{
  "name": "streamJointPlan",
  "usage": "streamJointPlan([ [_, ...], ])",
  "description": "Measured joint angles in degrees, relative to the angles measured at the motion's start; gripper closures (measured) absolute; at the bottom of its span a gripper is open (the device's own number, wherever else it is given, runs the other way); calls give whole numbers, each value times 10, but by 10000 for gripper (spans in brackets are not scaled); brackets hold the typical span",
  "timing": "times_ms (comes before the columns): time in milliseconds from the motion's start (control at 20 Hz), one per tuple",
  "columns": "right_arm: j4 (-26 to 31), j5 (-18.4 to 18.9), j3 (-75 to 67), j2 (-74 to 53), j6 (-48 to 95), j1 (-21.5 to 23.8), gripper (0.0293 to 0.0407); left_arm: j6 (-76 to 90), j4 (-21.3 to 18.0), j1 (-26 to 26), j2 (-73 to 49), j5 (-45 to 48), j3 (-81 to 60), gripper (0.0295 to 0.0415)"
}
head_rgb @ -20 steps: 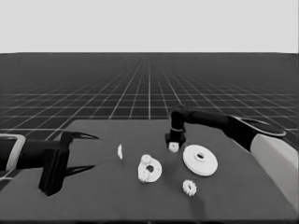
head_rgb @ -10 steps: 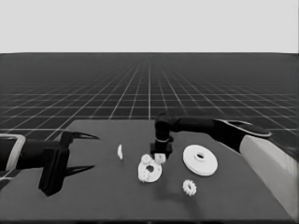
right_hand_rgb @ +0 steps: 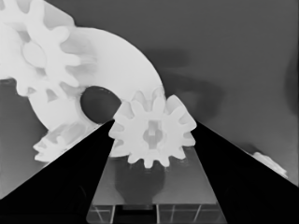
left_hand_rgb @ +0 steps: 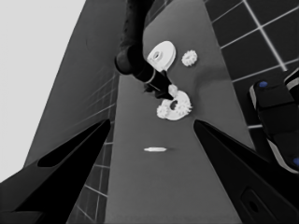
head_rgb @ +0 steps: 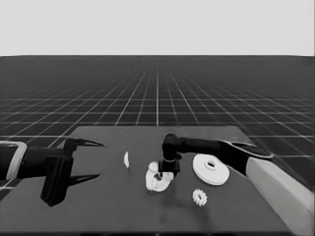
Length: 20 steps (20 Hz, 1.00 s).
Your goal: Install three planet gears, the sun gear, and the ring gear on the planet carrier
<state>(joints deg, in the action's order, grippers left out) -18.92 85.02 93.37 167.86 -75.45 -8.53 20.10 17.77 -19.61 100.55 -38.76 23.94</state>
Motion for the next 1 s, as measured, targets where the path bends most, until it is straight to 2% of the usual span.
streamJointPlan([
  [100, -1, 0, 1, 0, 0, -1, 387, 0, 0, 0, 0, 0, 0, 326],
  [150, -1, 0, 1, 0, 0, -1, 355, 0, 0, 0, 0, 0, 0, 326],
  [200, -1, -1, 1, 0, 1, -1, 328, 0, 0, 0, 0, 0, 0, 326],
  [250, -1, -1, 1, 0, 1, -1, 319, 0, 0, 0, 0, 0, 0, 326],
  [350, -1, -1, 1, 0, 1, -1, 316, 0, 0, 0, 0, 0, 0, 326],
  [600, -1, -1, 1, 0, 1, -1, 315, 0, 0, 0, 0, 0, 0, 326],
  [750, 65, 26, -51, -14, -31, 69, 315, 0, 0, 0, 0, 0, 0, 326],
  [1000, 83, 29, -56, -15, -34, 87, 315, 0, 0, 0, 0, 0, 0, 326],
])
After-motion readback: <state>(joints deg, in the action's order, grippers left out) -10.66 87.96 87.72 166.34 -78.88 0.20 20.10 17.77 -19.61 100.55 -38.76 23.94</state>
